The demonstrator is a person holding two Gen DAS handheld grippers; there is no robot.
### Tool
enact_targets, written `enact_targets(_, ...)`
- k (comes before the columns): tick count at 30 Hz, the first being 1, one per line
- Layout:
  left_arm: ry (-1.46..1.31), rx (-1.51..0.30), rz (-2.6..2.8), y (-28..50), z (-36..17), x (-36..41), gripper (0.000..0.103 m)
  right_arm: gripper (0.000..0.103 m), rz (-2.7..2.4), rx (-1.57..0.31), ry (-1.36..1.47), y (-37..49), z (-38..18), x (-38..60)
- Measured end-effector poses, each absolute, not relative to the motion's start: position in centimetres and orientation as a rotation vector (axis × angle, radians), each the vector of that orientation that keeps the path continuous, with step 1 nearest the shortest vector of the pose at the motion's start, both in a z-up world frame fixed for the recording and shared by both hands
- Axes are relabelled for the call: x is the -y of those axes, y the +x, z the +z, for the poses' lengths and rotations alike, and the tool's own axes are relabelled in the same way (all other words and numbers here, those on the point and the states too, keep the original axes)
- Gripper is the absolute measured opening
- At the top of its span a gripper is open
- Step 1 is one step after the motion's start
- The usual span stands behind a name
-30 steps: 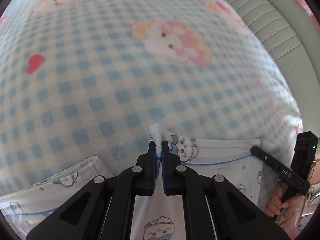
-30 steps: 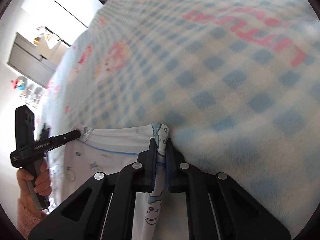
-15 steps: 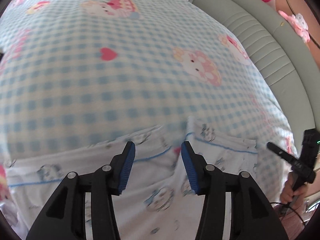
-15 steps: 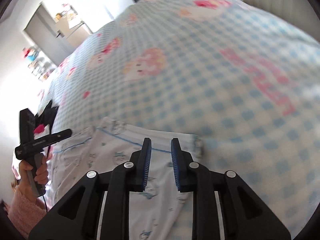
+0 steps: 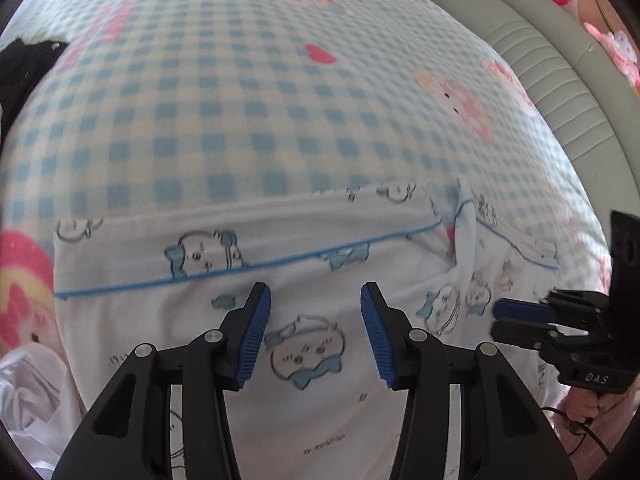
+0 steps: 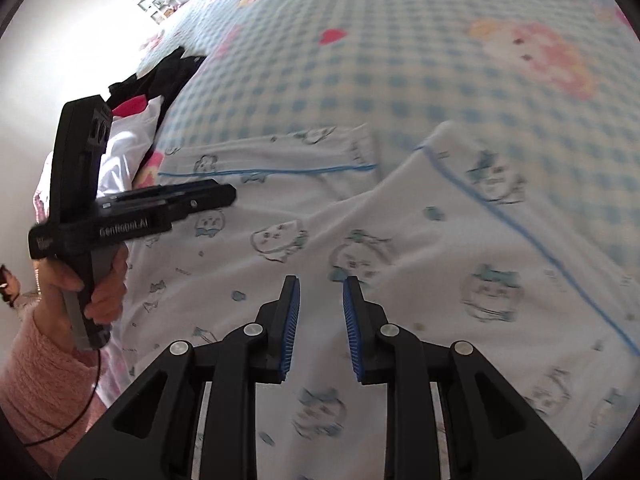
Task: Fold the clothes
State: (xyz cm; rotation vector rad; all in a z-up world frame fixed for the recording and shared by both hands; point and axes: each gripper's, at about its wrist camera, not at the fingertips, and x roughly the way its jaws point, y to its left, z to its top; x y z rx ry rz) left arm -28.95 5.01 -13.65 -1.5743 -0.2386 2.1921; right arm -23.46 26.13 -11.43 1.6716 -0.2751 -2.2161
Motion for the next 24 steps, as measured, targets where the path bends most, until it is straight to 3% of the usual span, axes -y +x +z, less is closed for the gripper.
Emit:
enact_targets(6,-1.564,0.268,2.234,-29.2,-14.0,-3.5,0.048,0.018,-2.287,0.286,1.798,-23.0,-15.0,-27.2)
enact_targets(10,-1.52,0.307,2.23,-28.3,-12.8,-2.4,0.048,0.018,-2.325,0.359,1.808,-21.9,-14.3,-29.4)
enact_targets(14,-1.483,0.35,2.214,-27.0,-11.9,-1.1,0.048,0.023,-2.348,0.32,1.704,-21.5,-11.8,-28.5)
enact_targets(16,-1.494,0.355,2.212,-26.6,-12.0,-0.6,0.048,0.045,-2.355,0.311,1.688,-22.1,-11.4,-27.5)
enact_targets(19,-1.532,0.346,2.222,-26.4,-12.6,0.0,0.048,0.066,-2.374,0.297,1.703,-23.5,-11.3,-26.3)
enact_targets(22,-1.539,0.36,2.226,-26.1,-12.7,0.3,0.048,0.066,-2.387,0.295,1.735,-24.8,-11.7,-25.2)
enact_targets(23,-1.535,0.352,2.231,-26.0,-12.7,0.2,0.049,0.062,-2.375,0.33,1.78,-25.2,-12.5,-25.6)
enact_targets(24,-1.533,0.342,2.236,-25.9,-12.6,0.2,0.049,0.049,-2.367,0.373,1.795,-25.3,-12.9,-25.9)
